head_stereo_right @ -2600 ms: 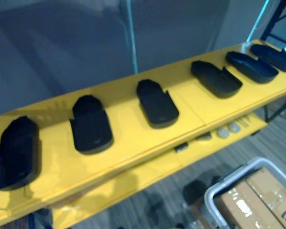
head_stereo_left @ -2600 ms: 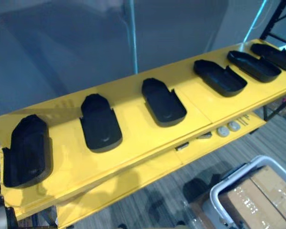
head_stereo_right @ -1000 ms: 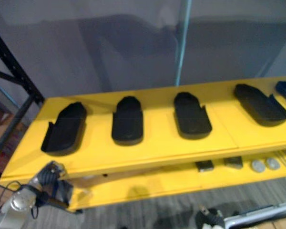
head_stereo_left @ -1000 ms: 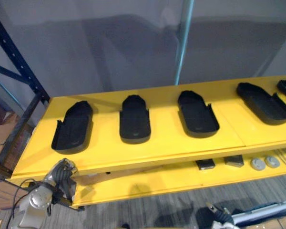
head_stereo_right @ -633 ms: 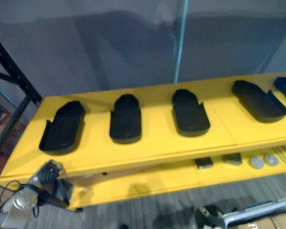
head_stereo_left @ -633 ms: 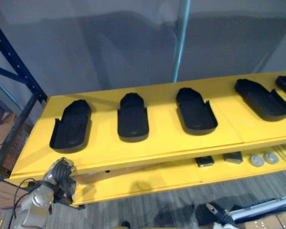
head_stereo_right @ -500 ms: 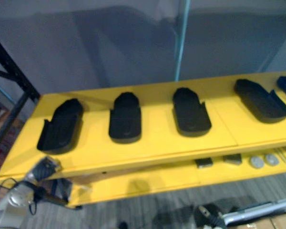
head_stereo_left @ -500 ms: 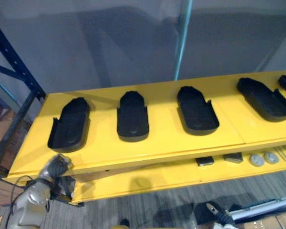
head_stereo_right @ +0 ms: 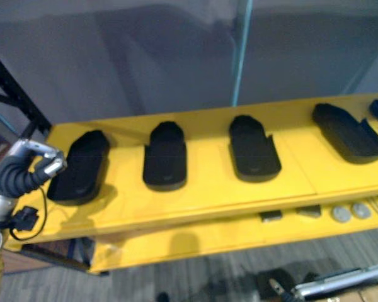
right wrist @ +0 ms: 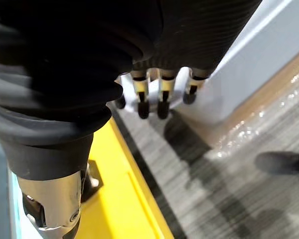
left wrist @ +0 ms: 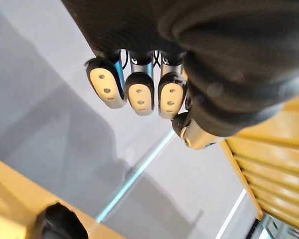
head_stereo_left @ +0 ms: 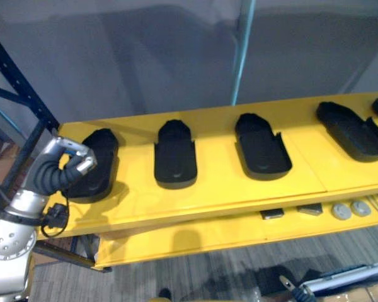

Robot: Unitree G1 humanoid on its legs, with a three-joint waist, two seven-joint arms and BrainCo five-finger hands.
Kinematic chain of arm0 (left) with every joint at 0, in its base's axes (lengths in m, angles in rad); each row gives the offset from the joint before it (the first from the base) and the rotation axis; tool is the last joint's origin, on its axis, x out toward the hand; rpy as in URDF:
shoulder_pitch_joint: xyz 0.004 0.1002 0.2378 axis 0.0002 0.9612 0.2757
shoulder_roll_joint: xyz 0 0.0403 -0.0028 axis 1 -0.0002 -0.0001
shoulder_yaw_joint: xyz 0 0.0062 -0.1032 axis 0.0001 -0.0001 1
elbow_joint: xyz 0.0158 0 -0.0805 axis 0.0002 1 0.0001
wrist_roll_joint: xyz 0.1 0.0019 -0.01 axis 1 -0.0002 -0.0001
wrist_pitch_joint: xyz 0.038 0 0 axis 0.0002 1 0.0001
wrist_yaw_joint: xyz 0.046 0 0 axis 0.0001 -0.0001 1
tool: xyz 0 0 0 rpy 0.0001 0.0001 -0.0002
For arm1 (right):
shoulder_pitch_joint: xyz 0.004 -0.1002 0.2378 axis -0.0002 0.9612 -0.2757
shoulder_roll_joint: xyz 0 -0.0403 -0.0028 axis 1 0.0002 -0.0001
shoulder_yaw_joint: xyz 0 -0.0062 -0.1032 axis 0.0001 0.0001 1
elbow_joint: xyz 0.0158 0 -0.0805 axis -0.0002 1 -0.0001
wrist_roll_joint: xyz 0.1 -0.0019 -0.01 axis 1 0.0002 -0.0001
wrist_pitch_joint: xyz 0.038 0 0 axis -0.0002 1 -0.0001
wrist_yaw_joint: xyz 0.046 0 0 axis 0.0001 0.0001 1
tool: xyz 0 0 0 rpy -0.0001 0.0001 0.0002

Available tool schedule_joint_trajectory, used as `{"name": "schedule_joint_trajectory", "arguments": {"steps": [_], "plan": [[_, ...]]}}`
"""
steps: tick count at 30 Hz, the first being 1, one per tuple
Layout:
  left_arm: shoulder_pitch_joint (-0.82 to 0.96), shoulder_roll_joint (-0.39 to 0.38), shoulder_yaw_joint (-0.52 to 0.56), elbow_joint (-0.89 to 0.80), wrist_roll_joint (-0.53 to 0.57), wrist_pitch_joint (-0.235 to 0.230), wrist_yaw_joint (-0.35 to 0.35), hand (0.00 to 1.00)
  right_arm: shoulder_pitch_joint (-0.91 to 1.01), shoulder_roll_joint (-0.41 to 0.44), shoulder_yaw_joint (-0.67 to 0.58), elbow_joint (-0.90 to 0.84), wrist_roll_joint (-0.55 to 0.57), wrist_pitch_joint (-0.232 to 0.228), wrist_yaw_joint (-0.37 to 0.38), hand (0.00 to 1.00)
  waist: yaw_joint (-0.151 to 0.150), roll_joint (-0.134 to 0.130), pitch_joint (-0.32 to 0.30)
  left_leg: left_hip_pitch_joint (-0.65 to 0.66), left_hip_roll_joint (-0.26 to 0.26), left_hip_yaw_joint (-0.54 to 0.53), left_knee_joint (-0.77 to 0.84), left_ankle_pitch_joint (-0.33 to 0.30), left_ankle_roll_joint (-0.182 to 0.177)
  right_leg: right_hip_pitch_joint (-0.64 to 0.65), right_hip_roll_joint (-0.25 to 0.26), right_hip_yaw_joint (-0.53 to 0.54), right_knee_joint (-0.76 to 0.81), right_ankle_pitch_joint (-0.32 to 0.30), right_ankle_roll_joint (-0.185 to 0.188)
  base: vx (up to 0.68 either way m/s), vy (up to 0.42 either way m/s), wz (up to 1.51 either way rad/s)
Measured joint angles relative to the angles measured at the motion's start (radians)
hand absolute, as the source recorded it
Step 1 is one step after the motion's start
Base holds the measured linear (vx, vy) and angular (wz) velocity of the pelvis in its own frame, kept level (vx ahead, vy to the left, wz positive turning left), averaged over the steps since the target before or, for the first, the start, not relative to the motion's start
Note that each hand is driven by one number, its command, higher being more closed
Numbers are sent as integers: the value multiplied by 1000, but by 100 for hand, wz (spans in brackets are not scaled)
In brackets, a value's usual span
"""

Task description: Walk over and take plastic housings, then place them on the shelf

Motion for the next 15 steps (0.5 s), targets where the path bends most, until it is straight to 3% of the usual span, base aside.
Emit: {"name": "schedule_joint_trajectory", "arguments": {"steps": [3,4,8,15], "plan": [[14,-3,19,0,-2,2,-8,100,6,1,1,0,0,0,0,0,0,-8,-3,-10,0,-6,0,7,0,-5,1,-2,0,-9,2,-103,17,5],[20,-3,20,0,8,6,-7,0,8,1,1,0,0,1,0,0,0,-12,-4,-16,1,-8,0,14,2,-13,1,-3,1,-9,3,-62,12,6],[31,-3,22,11,61,54,6,0,18,3,1,0,4,3,0,0,2,-27,-5,-17,1,-11,0,21,3,-14,2,-3,1,-3,11,-29,7,1],[26,-1,34,212,277,153,177,0,35,5,2,-5,5,6,0,0,1,-36,-11,-14,-2,-15,0,21,3,-7,2,-7,-14,0,12,26,-7,0]]}}
